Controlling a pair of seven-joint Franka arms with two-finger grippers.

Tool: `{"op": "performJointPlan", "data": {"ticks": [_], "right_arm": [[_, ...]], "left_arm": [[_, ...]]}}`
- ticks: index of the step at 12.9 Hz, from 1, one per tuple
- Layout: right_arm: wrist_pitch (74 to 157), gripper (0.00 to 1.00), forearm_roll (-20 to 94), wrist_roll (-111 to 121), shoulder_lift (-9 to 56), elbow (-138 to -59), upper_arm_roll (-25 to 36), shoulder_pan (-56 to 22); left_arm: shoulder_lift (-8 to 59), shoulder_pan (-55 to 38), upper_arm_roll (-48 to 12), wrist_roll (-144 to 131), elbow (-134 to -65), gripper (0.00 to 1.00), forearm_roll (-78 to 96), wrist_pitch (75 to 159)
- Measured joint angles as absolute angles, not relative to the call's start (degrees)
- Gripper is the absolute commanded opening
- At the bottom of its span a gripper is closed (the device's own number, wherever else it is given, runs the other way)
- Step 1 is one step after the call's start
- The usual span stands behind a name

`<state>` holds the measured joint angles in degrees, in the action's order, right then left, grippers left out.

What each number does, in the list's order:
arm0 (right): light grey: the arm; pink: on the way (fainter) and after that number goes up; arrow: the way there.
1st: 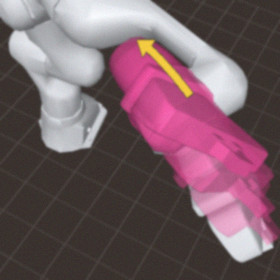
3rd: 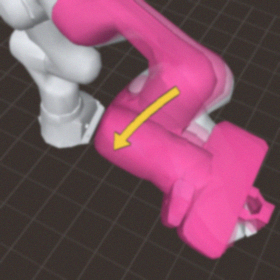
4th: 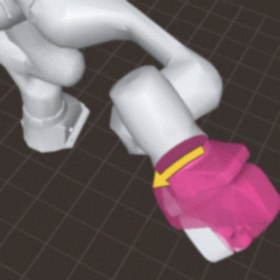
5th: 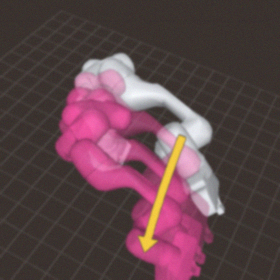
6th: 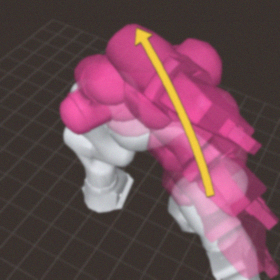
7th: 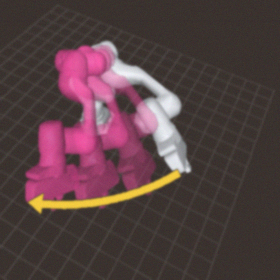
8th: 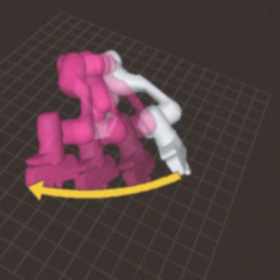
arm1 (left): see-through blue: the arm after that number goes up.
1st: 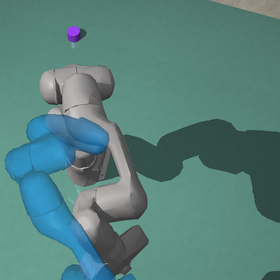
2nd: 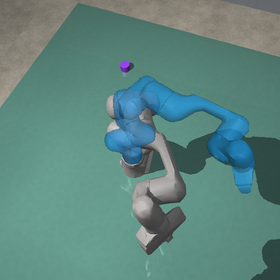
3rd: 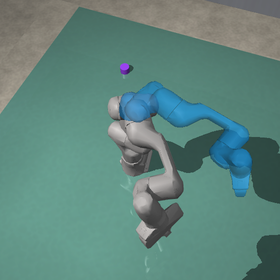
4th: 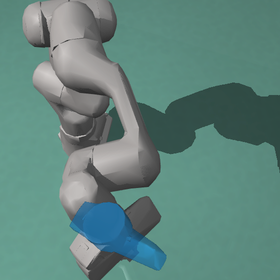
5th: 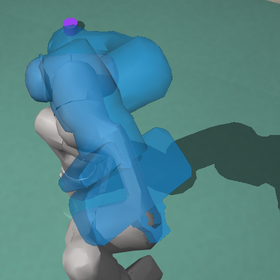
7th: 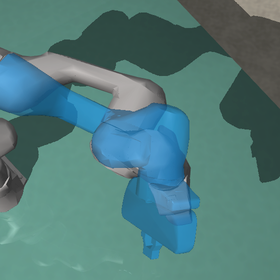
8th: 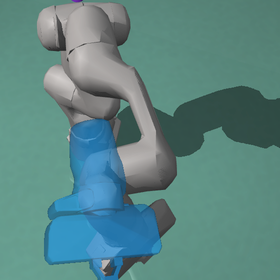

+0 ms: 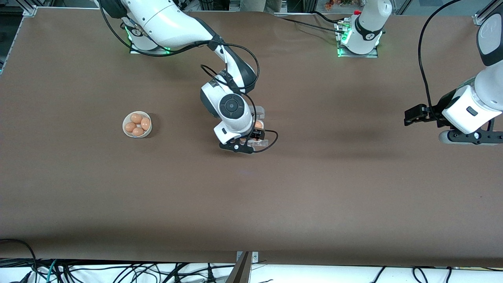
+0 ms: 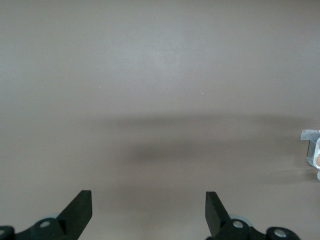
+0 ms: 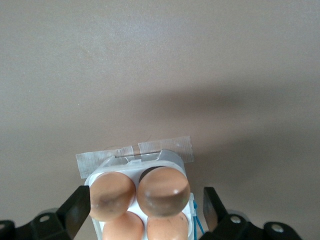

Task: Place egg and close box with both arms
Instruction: 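Lower the egg into the slot and open the right gripper, then raise the right gripper away from the box toward its rest pose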

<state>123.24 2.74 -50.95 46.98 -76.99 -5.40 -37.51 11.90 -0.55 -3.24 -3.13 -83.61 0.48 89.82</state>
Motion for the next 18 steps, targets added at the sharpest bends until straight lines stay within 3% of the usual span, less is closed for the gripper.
{"op": "performJointPlan", "data": {"ticks": [5,15,18], "right_arm": [[119.2,1.00,2.7,-50.7,45.0,-75.3,-3.5,-36.9],[91.7,1.00,5.0,-25.2,28.1,-74.6,-2.5,-19.9],[85.4,1.00,6.4,-15.3,24.5,-75.3,1.8,-16.8]], "left_arm": [[11.9,-0.6,-3.3,-3.1,-83.6,1.00,0.5,89.8],[11.9,-2.3,-3.7,-5.5,-83.6,1.00,0.5,89.8],[11.9,-2.7,-3.7,-5.8,-83.6,1.00,0.5,89.8]]}}
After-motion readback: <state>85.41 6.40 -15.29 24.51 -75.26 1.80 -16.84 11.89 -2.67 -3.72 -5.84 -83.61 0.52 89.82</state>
